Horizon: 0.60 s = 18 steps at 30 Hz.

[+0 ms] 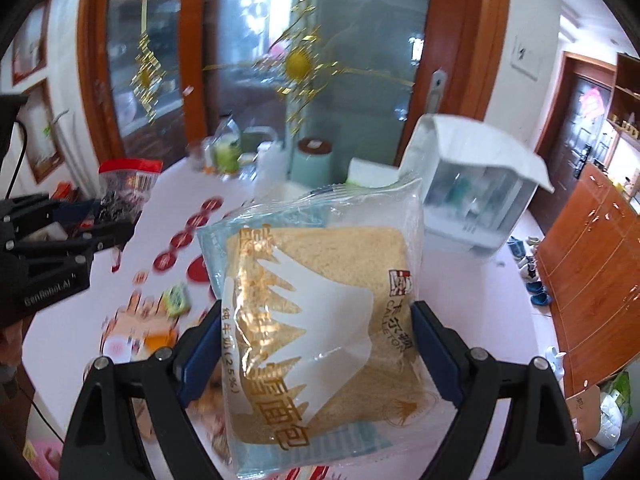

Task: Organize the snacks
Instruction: 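Carry both packs over the white tray and open both tools to release them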

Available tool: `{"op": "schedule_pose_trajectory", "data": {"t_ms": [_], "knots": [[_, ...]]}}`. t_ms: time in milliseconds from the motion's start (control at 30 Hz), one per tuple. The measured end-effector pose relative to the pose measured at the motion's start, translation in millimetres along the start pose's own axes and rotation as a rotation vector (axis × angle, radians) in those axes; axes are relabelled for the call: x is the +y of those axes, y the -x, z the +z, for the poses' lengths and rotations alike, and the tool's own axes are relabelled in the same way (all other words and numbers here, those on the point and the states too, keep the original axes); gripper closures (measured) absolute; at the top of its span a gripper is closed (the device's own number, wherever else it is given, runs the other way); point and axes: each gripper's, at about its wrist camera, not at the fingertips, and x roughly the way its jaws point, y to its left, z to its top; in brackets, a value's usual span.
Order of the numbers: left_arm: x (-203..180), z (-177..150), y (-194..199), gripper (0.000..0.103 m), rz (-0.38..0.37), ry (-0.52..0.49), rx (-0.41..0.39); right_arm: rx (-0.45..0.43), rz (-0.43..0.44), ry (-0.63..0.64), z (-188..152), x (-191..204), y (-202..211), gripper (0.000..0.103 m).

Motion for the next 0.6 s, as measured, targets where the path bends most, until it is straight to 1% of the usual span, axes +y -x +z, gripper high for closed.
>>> {"op": "schedule_pose_trajectory", "data": {"t_ms": [33, 133, 267, 367, 500, 600], "knots": [[-1.2, 12.6, -5.5, 0.062, 0.004, -0.009, -0.005, -0.008, -0.01, -0.012, 10.7, -4.6, -2.9, 0.014], [-5.5, 37.0, -18.6, 0.062, 0.009, -0.022, -0.023, -0.026, -0.027, -0.057, 36.3, -18.2, -10.0, 0.014], [-9.7, 57.7, -37.1, 0.062, 0.014, -0.028, -0.045, -0.033, -0.024, -0.153, 64.5, -39.3, -30.4, 0.013], [-10.3, 67.1, -55.9, 0.062, 0.006, -0.021, -0.056, -0.016, -0.025, -0.212, 74.2, -50.0, -49.8, 0.013], [-11.5, 70.3, -84.9, 0.062, -0.02, -0.002, -0.036, 0.012, -0.029, -0.25, 78.5, -55.4, -76.0, 0.013], [-13.8, 67.4, -102.2, 0.062, -0.042, 0.002, -0.017, 0.044, -0.029, -0.273, 73.7, -57.7, -96.2, 0.013]]}}
